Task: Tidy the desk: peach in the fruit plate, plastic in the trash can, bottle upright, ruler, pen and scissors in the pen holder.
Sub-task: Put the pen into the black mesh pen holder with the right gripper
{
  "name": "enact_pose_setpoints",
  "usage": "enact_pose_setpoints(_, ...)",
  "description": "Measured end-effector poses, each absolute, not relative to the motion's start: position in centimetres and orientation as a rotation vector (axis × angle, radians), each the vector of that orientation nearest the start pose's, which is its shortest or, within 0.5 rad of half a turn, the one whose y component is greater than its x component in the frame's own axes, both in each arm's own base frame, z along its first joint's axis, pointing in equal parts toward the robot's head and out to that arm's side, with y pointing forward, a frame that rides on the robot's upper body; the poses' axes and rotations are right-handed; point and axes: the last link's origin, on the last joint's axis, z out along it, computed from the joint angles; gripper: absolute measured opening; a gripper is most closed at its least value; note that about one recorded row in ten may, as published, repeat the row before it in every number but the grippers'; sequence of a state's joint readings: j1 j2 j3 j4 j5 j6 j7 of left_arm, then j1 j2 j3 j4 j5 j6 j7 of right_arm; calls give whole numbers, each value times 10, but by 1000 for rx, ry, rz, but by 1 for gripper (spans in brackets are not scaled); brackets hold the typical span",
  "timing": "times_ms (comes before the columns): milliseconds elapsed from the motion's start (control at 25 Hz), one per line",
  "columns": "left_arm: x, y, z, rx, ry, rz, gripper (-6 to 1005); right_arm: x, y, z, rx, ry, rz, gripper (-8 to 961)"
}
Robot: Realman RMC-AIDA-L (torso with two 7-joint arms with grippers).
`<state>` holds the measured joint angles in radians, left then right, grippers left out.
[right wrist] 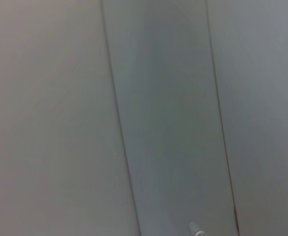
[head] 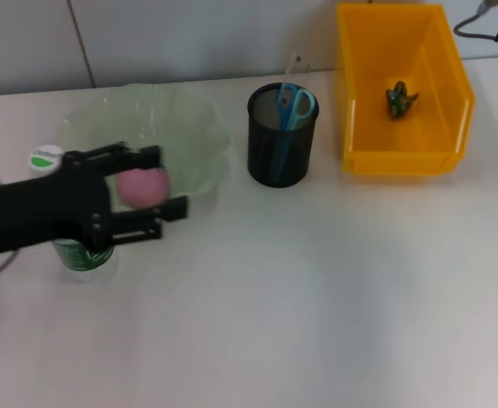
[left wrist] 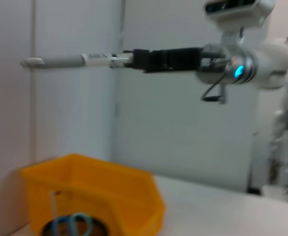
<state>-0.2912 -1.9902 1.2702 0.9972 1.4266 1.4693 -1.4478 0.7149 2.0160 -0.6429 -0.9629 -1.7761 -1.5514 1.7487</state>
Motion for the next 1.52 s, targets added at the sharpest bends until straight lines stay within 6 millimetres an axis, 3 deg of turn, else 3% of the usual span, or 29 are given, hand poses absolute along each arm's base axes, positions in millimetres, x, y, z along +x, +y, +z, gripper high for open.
enact_pose_setpoints(80, -220, 306, 33, -2692, -358, -800, 798, 149, 408, 108, -2543, 480, 934, 140)
enact_pose_setpoints(200, -223, 295, 39, -2676, -364, -709, 798, 135, 417, 119, -2595, 664, 708, 142)
enact_pose_setpoints(560, -222, 284, 25, -2747, -366, -685, 798, 99, 424, 140, -2673, 847, 342, 149)
enact_pose_setpoints(800, -216, 280, 14, -2794, -333, -689, 798, 69, 431, 122, -2692, 857, -22, 154)
enact_pose_setpoints(1000, -213, 278, 8, -2813, -320, -703, 798, 54, 437, 103, -2665, 829, -208, 158)
enact_pose_setpoints(1520, -208, 273, 2, -2826, -329, -784, 798, 43, 452, 77, -2572, 774, -420, 168)
